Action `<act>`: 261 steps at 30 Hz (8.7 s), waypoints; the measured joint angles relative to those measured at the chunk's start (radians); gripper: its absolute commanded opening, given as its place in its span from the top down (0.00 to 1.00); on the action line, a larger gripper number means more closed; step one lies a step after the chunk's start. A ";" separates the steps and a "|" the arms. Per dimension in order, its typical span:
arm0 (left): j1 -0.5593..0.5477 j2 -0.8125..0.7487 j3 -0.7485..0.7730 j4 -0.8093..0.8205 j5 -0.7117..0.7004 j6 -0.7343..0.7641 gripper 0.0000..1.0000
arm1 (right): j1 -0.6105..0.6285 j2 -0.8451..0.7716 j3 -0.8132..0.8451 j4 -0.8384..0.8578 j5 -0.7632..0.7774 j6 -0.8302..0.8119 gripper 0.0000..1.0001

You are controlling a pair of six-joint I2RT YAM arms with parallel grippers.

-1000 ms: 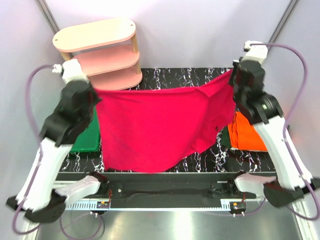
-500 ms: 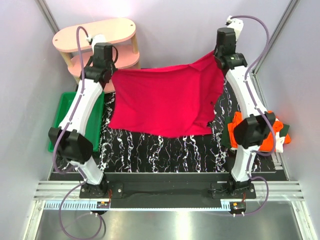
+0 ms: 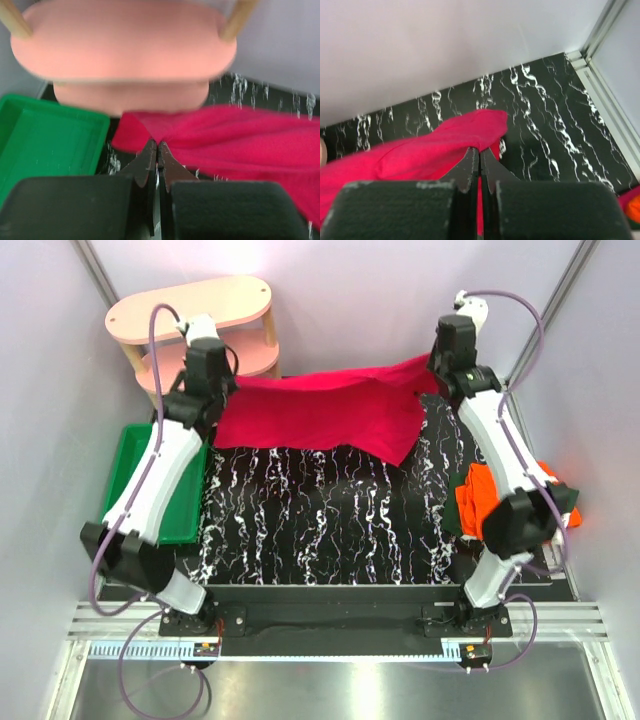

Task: Fold and stack the t-shirts
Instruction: Flatten out the tshirt, then fold the flattened tshirt in 1/3 of the way

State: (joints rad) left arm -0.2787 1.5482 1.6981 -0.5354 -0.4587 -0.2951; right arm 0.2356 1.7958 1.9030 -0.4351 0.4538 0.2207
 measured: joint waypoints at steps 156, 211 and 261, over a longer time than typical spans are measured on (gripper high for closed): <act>0.140 0.525 -0.023 0.133 0.048 -0.063 1.00 | -0.053 0.169 -0.534 0.229 -0.028 0.194 1.00; 0.193 0.594 0.033 0.008 0.080 -0.137 1.00 | -0.056 -0.006 -0.624 0.089 -0.026 0.308 1.00; 0.097 0.636 0.129 -0.074 0.189 -0.185 0.31 | -0.064 0.429 -0.185 -0.019 -0.190 0.278 0.94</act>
State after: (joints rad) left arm -0.1822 2.1841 1.8271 -0.6098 -0.2695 -0.4801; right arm 0.1719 2.2250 1.7180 -0.4538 0.2634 0.4988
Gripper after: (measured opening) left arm 0.695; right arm 0.068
